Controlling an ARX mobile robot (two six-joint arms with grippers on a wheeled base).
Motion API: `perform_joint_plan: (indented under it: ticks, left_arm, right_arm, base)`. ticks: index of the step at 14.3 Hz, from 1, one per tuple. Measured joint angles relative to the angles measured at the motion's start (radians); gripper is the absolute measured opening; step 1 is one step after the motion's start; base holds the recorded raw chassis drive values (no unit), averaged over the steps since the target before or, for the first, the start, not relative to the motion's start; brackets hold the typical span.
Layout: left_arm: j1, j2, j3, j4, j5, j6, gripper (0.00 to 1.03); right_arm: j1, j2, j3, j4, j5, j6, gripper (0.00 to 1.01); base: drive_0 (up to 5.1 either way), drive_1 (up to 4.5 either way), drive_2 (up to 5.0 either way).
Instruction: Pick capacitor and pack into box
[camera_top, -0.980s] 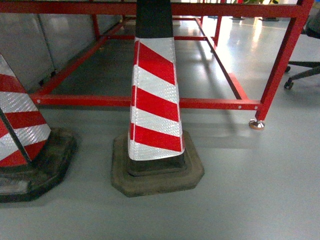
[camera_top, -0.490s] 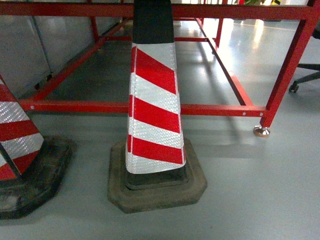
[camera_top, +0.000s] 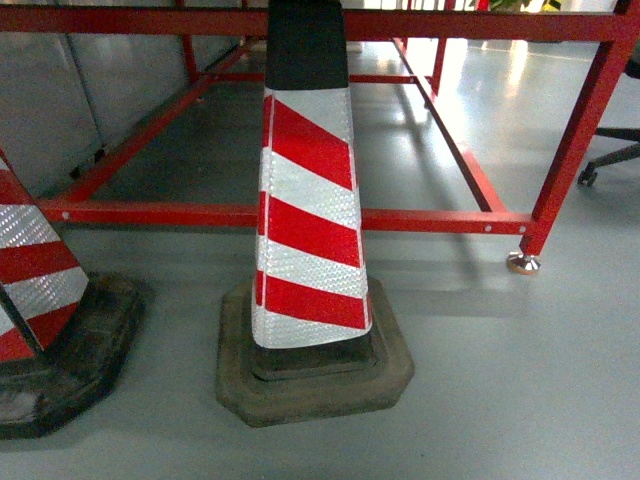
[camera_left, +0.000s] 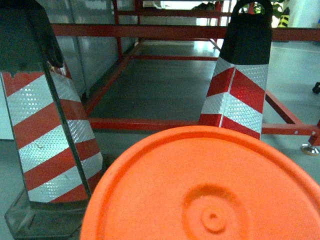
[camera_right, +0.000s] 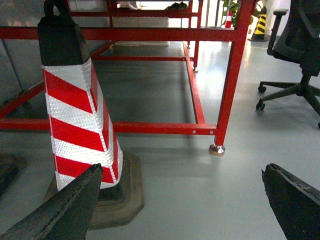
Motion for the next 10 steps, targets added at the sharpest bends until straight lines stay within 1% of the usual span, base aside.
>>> perform_joint_plan:
  ticks: [10]
  left_arm:
    - [0.000,0.000,0.000,0.002,-0.001,-0.002,0.42]
  right_arm:
    - [0.000,0.000,0.000,0.001,0.000,-0.001,0.98]
  base:
    - [0.0,0.00,0.0]
